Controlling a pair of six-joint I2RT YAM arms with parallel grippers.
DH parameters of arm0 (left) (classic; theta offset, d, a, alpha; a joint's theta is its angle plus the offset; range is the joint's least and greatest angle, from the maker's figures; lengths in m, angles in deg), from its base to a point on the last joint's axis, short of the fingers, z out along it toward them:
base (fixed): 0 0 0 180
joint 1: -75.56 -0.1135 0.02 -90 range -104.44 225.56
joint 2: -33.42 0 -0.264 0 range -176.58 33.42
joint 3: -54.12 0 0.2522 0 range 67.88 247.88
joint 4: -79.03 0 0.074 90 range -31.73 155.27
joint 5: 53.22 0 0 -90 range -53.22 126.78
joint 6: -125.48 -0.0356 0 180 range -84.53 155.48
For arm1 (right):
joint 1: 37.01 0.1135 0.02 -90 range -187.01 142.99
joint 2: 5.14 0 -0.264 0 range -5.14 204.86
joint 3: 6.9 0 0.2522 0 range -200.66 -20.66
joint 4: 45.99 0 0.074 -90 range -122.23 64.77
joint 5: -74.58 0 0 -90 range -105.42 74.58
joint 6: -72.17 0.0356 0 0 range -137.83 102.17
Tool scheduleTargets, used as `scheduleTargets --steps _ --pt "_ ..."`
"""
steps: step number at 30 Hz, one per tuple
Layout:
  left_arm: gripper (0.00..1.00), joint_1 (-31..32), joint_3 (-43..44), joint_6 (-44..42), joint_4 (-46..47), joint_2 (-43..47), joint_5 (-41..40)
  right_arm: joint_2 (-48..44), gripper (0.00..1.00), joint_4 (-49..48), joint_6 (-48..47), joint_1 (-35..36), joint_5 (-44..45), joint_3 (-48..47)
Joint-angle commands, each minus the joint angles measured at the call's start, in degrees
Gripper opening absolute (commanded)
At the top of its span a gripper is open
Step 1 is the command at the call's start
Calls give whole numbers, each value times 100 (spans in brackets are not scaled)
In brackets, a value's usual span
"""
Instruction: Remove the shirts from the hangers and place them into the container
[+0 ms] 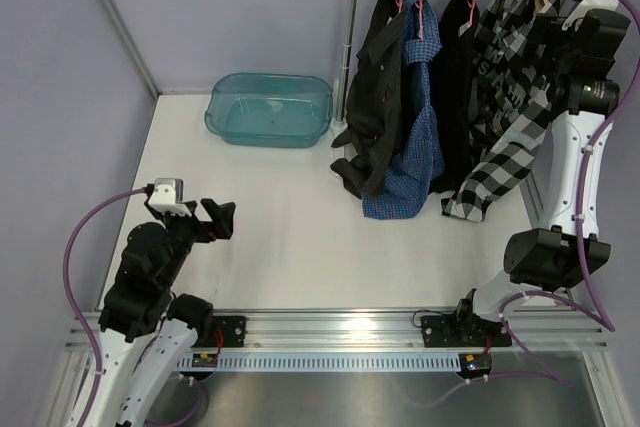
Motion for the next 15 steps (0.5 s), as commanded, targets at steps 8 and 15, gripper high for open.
scheduleTargets --steps 8,15 --pt "99 36 -14 25 239 45 -103 142 73 -208 -264 -123 -1067 88" --pt "99 36 -14 25 213 45 -130 283 59 -147 -326 -123 -1138 -8"
